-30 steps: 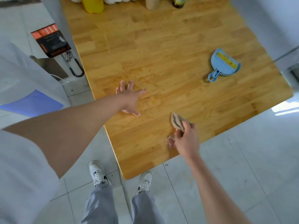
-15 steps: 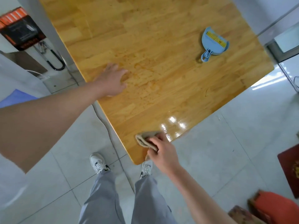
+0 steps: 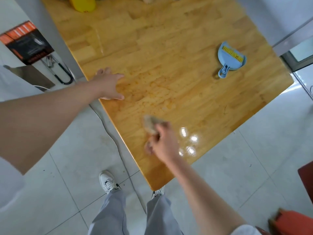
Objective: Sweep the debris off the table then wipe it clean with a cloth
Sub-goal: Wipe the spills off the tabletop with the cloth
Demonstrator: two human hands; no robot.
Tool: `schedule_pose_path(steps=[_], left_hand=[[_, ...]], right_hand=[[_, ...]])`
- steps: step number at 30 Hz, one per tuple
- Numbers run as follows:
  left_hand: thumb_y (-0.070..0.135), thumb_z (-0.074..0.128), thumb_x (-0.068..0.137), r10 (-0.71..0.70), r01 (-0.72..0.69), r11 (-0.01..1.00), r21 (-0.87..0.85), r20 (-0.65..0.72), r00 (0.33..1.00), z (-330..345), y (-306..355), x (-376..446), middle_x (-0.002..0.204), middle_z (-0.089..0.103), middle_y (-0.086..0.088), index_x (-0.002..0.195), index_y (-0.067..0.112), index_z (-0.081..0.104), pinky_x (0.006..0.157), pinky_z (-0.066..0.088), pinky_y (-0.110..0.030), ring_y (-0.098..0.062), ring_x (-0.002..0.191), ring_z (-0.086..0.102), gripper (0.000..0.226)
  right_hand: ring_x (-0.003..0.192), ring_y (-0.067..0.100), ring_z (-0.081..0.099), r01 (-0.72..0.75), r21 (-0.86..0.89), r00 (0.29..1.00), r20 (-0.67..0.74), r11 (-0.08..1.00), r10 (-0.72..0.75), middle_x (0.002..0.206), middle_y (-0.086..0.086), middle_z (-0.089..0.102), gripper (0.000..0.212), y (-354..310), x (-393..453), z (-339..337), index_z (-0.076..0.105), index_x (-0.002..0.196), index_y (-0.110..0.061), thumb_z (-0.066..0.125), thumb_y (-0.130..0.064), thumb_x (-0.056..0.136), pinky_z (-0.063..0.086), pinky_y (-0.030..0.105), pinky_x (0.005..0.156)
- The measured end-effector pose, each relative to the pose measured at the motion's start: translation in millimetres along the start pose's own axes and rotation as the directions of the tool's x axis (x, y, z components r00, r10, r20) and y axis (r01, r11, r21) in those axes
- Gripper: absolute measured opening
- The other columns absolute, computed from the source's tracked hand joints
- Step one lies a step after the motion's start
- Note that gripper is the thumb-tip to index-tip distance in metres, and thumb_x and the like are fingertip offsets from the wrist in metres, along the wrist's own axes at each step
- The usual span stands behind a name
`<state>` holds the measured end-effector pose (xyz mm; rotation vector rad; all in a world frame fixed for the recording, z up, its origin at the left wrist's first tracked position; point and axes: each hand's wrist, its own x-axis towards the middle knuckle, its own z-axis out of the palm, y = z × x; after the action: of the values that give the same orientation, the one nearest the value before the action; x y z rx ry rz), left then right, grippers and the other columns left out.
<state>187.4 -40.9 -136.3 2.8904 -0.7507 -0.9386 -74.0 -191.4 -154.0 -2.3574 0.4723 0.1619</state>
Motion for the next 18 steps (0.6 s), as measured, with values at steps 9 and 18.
schedule_pose_path(steps=[9,18], left_hand=[[0.059,0.075,0.076,-0.008,0.008,1.0,0.011,0.004,1.0,-4.3,5.0,-0.2,0.16,0.011,-0.016,0.152,0.04,0.023,0.109,0.037,-0.054,-0.044,0.146,0.011,0.094],[0.056,0.081,0.07,-0.031,0.026,0.997,0.073,0.07,0.997,-23.0,17.2,1.3,0.146,0.023,-0.018,0.145,0.026,0.026,0.081,0.048,-0.044,-0.048,0.134,0.025,0.097]], right_hand=[[0.06,0.013,0.065,-0.513,0.2,0.735,-0.401,0.835,0.547,0.108,0.003,0.059,0.033,49.7,53.9,-82.2,0.061,0.128,-0.016,0.059,-0.01,0.096,0.061,0.041,0.07],[0.073,0.006,0.07,0.216,-0.049,0.962,0.182,0.975,-0.204,0.123,-0.002,0.05,0.032,-48.2,15.8,33.7,0.063,0.125,-0.022,0.062,-0.012,0.095,0.057,0.02,0.054]])
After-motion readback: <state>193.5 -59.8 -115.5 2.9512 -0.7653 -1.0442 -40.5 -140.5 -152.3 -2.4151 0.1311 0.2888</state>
